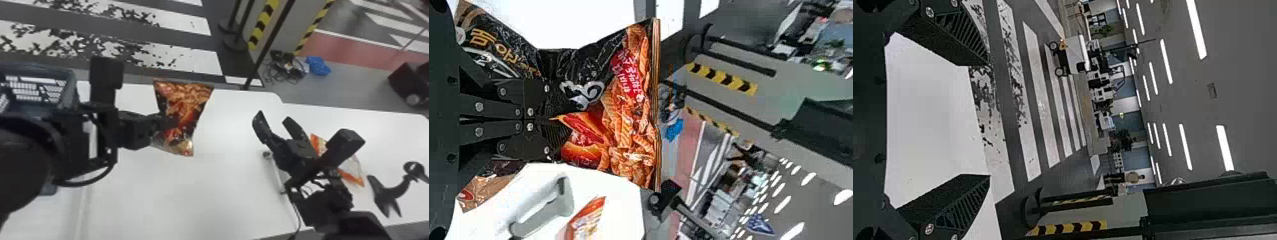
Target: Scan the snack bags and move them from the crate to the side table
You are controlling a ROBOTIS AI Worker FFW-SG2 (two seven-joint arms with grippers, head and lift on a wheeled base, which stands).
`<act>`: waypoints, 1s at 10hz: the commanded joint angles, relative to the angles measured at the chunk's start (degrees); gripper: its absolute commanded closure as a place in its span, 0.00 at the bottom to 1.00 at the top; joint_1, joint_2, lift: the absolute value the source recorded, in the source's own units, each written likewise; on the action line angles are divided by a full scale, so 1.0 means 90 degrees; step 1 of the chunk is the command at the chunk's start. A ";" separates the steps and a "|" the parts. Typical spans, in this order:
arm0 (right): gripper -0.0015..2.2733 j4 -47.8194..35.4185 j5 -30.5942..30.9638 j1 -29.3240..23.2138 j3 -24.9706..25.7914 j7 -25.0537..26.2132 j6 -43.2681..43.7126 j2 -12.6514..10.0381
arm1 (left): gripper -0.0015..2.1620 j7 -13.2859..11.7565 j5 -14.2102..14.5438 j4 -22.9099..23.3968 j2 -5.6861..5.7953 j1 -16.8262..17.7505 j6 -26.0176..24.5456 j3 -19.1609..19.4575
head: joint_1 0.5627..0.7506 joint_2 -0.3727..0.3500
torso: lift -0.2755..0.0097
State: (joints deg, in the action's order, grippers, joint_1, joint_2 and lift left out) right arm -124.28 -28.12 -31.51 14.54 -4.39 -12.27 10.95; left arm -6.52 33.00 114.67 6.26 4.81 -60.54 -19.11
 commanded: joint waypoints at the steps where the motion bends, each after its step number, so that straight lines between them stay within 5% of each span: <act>1: 0.06 -0.0009 -0.0039 0.0034 -0.0014 -0.0020 0.0000 -0.0006 | 0.81 -0.0125 -0.0209 -0.0456 -0.0169 0.0139 -0.0124 -0.0533 | 0.70 0.03 | 0.66; 3: 0.06 -0.0009 -0.0039 0.0083 -0.0102 -0.0059 0.0000 -0.0035 | 0.81 -0.0301 -0.0366 -0.0925 -0.0315 0.0276 -0.0417 -0.1099 | 0.70 0.03 | 0.66; 6: 0.06 -0.0009 -0.0029 0.0141 -0.0209 -0.0068 0.0000 -0.0104 | 0.81 -0.0593 -0.0483 -0.1755 -0.0667 0.0325 -0.0397 -0.1382 | 0.70 0.03 | 0.66; 8: 0.06 -0.0009 -0.0029 0.0141 -0.0248 -0.0078 0.0000 -0.0114 | 0.81 -0.0672 -0.0785 -0.2341 -0.0713 0.0471 -0.0358 -0.1568 | 0.70 0.03 | 0.66; 10: 0.06 -0.0009 -0.0029 0.0141 -0.0258 -0.0088 0.0000 -0.0104 | 0.01 -0.0574 -0.1010 -0.2497 -0.0713 0.0510 -0.0105 -0.1617 | 0.70 0.03 | 0.66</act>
State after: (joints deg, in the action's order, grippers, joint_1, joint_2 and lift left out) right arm -124.37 -28.39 -30.23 12.22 -5.15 -12.27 9.94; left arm -11.60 24.43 92.41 0.08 9.29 -62.05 -33.64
